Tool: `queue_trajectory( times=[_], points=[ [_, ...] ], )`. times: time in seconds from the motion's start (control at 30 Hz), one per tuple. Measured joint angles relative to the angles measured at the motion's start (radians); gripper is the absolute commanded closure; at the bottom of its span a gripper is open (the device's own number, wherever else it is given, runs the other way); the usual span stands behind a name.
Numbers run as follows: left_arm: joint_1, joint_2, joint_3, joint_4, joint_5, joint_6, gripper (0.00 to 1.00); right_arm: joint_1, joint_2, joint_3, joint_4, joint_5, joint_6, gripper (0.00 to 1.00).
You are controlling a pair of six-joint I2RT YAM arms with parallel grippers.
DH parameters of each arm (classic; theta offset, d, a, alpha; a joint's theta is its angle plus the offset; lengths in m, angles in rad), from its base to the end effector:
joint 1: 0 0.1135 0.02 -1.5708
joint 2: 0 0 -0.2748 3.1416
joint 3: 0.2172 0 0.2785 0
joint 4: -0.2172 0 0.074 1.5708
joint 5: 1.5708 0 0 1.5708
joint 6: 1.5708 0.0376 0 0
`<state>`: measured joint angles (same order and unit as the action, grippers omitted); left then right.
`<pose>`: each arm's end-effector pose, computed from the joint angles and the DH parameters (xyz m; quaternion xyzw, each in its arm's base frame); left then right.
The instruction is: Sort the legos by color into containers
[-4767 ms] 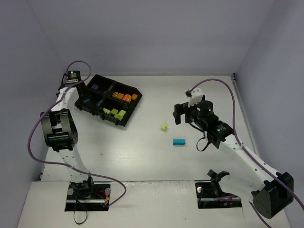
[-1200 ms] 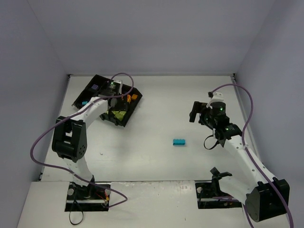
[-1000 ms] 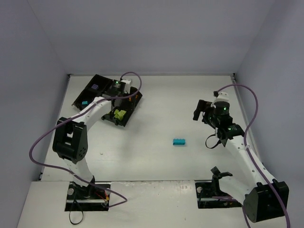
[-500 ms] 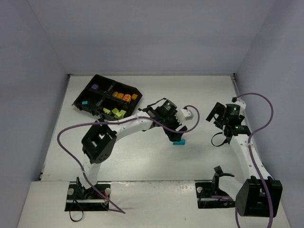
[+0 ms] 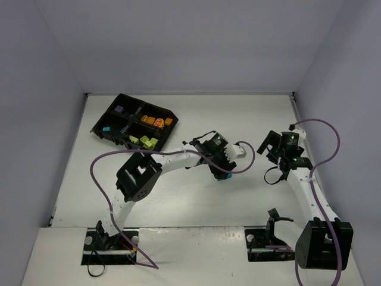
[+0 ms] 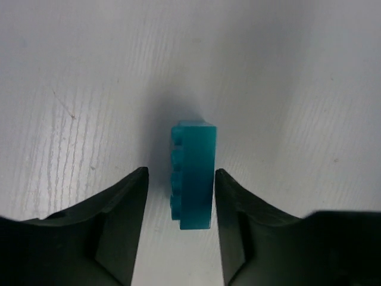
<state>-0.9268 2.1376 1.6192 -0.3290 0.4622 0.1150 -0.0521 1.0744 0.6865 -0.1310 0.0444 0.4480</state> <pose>0.2897 -0.4137 0.1820 0.5234 0.7493 -0.3328 0.2319 0.2600 -0.0152 0.2525 0.2248 0.8350 0.0799 0.4959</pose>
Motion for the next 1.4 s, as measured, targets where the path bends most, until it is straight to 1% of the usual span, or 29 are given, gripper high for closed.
queue_trajectory(
  times=[0.03,0.07,0.13,0.2,0.27,0.37,0.5,0.63,0.73,0.8,0.87,0.9,0.97,1.1,1.17,1.23,1.4],
  points=[
    [-0.001,0.000,-0.005,0.013,-0.001,-0.005,0.64,0.000,0.000,-0.003,0.000,0.000,0.001,0.00],
    [-0.002,0.000,-0.012,0.025,-0.001,-0.010,0.72,0.000,0.000,-0.005,0.000,0.000,0.001,0.00],
    [-0.002,-0.001,-0.031,0.051,-0.010,-0.021,0.80,0.000,0.000,-0.006,0.000,0.000,0.001,0.00],
    [0.002,-0.014,-0.060,0.082,-0.018,-0.037,0.90,0.000,0.000,-0.006,0.000,0.000,0.001,0.00],
    [0.010,-0.045,-0.108,0.108,-0.021,-0.061,0.93,0.000,0.000,-0.006,0.000,0.000,0.001,0.00],
    [0.055,-0.114,-0.177,0.115,-0.026,-0.122,0.93,0.000,0.000,-0.006,0.000,-0.004,0.000,0.00],
    [0.176,-0.263,-0.236,0.121,-0.089,-0.196,0.92,0.002,0.005,-0.006,0.015,-0.040,-0.006,0.00],
    [0.372,-0.449,-0.239,0.115,-0.201,-0.284,0.92,0.025,0.047,-0.005,0.037,-0.079,-0.027,0.00],
    [0.515,-0.532,-0.216,0.088,-0.283,-0.344,0.91,0.062,0.073,-0.003,0.039,-0.087,-0.047,0.00],
    [0.614,-0.560,-0.208,0.068,-0.340,-0.375,0.90,0.084,0.081,0.005,0.041,-0.090,-0.061,0.00],
    [0.710,-0.564,-0.207,0.039,-0.371,-0.405,0.90,0.103,0.085,0.017,0.046,-0.097,-0.074,0.00],
    [0.752,-0.558,-0.207,0.022,-0.384,-0.417,0.87,0.113,0.087,0.026,0.051,-0.101,-0.082,0.00],
    [0.828,-0.535,-0.207,-0.005,-0.394,-0.437,0.86,0.124,0.089,0.035,0.061,-0.105,-0.090,0.00],
    [0.938,-0.456,-0.206,-0.037,-0.415,-0.457,0.86,0.155,0.098,0.042,0.075,-0.113,-0.117,0.00],
    [0.977,-0.402,-0.200,-0.039,-0.419,-0.459,0.86,0.166,0.100,0.042,0.075,-0.116,-0.125,0.00],
    [1.004,-0.347,-0.184,-0.043,-0.424,-0.460,0.82,0.173,0.100,0.042,0.075,-0.124,-0.133,0.00],
    [1.024,-0.232,-0.108,-0.056,-0.436,-0.455,0.74,0.172,0.100,0.042,0.076,-0.135,-0.141,0.00]
  ],
)
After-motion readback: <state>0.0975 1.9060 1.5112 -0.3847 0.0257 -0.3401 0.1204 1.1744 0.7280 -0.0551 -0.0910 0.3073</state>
